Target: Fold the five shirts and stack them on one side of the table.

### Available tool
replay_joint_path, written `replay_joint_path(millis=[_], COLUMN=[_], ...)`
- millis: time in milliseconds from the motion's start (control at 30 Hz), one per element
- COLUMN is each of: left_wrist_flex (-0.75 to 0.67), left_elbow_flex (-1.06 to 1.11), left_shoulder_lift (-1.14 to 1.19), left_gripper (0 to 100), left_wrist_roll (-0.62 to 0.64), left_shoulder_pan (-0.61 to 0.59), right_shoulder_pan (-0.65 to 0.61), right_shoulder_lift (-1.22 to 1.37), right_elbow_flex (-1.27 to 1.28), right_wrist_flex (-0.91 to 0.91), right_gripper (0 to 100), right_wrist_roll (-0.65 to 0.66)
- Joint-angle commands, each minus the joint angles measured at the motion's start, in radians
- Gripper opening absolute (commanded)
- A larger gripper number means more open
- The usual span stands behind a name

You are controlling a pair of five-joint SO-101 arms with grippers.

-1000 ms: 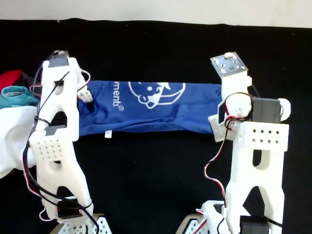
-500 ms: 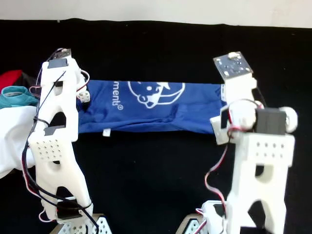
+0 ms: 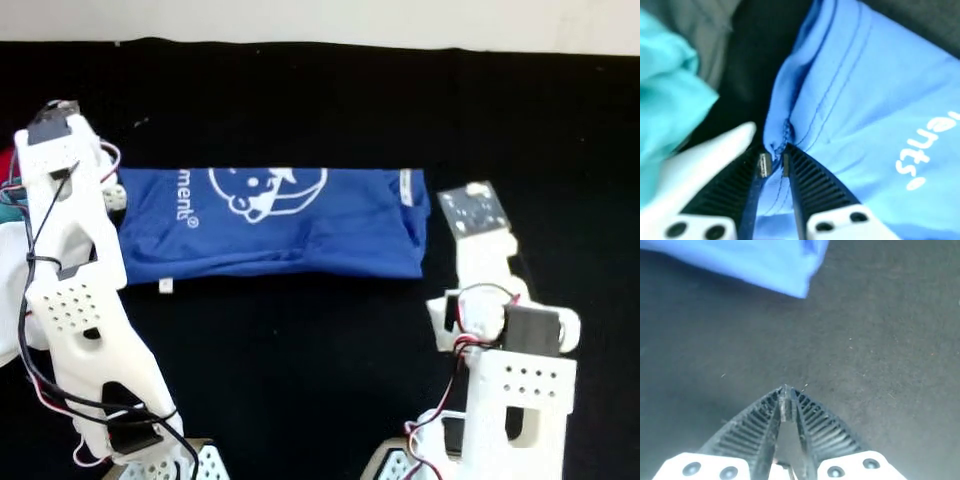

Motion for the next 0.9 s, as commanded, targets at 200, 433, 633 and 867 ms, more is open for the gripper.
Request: replay_joint_path(millis=[200,433,633,867], left_wrist_flex=[0.301,0.298,0.232,-0.048], left_elbow_flex=[-0.38,-0.358,-0.361,-0.363], left_shoulder_lift=[-0.036,-0.206,-0.211,-0.082], left_gripper=[1,1,1,1], left_wrist_roll=[0.028,0.072,0.071,0.068], left_shoulder_pan=[0.206,0.507,0.757,0.946], right_shoulder_pan=[0.363,0.432,0.435,0.432], right_shoulder_lift=[-0.038,-0.038,-0.039,-0.039], right_elbow_flex=[0.452,0.699,0.842,0.846], right_wrist_flex=[-0.484,-0.746,-0.92,-0.921], right_gripper=[0.6,0.6,0.6,0.6], right_wrist_roll=[0.091,0.089,0.089,0.089])
